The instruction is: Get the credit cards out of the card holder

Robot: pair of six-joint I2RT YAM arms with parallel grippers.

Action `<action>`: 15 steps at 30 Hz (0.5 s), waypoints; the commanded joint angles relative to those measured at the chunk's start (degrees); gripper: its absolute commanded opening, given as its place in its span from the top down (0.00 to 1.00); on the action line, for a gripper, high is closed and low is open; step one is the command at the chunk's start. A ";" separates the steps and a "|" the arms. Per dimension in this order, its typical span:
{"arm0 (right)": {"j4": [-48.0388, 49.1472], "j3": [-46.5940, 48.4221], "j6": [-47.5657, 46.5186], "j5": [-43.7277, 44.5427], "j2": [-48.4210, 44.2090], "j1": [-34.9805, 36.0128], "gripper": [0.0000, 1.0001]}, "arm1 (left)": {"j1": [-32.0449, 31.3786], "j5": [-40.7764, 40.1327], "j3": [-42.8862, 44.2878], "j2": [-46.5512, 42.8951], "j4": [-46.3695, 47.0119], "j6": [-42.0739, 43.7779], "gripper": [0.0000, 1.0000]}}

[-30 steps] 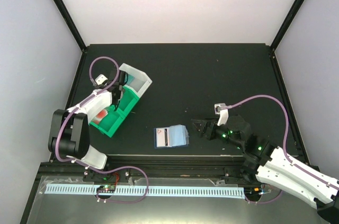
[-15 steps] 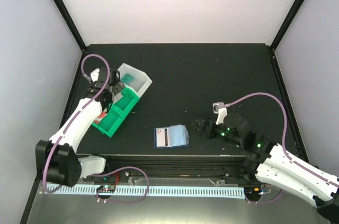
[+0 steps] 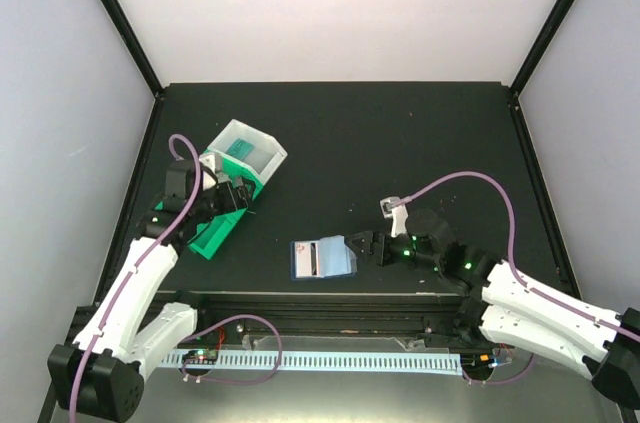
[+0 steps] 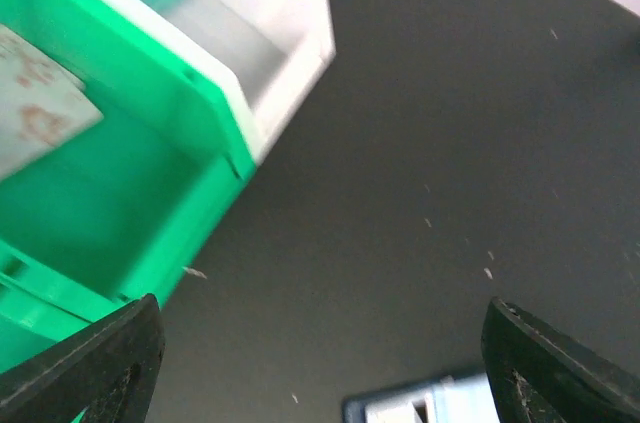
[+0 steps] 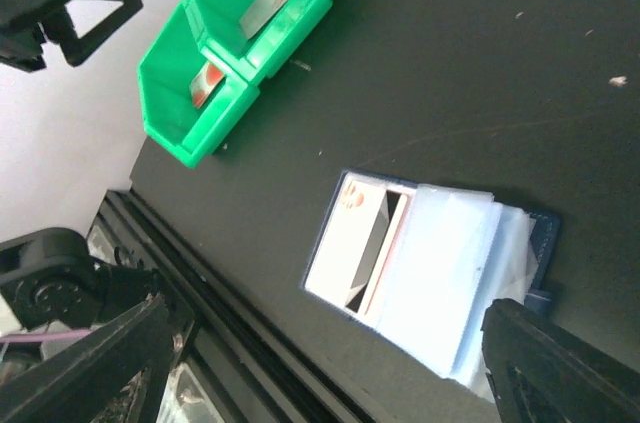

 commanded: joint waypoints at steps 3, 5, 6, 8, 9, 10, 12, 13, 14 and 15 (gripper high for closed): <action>10.43 -2.71 1.67 -6.60 5.47 0.00 0.29 | 0.37 18.12 -7.11 -5.30 3.39 -0.27 0.16; 11.78 -2.43 2.14 -7.97 8.36 0.00 0.37 | 0.22 20.44 -8.71 -5.28 4.33 -1.82 0.19; 12.39 -2.24 2.40 -8.43 9.62 0.03 0.42 | 0.09 21.61 -9.42 -5.11 4.81 -2.28 0.22; 13.66 -1.94 3.27 -9.02 12.29 -0.05 0.52 | -0.47 23.88 -10.50 -4.72 5.37 -2.95 0.25; 14.92 -1.84 3.65 -9.33 13.49 -0.01 0.57 | -0.82 24.61 -10.99 -4.69 5.56 -3.23 0.27; 16.03 -1.67 4.02 -9.56 14.82 0.12 0.62 | -1.35 25.26 -11.52 -4.80 5.85 -3.58 0.29; 17.49 -1.16 4.68 -9.69 17.76 0.05 0.72 | -2.26 25.84 -12.59 -5.37 6.68 -4.09 0.31; 17.61 -0.61 4.91 -9.46 19.35 0.08 0.74 | -2.60 26.01 -13.25 -5.69 7.16 -4.54 0.31; 17.72 -0.19 5.14 -9.32 20.94 0.15 0.76 | -2.94 26.15 -13.89 -5.92 7.58 -4.88 0.31; 18.29 0.19 5.43 -9.45 22.41 0.17 0.77 | -3.29 26.23 -14.30 -6.06 7.85 -5.33 0.32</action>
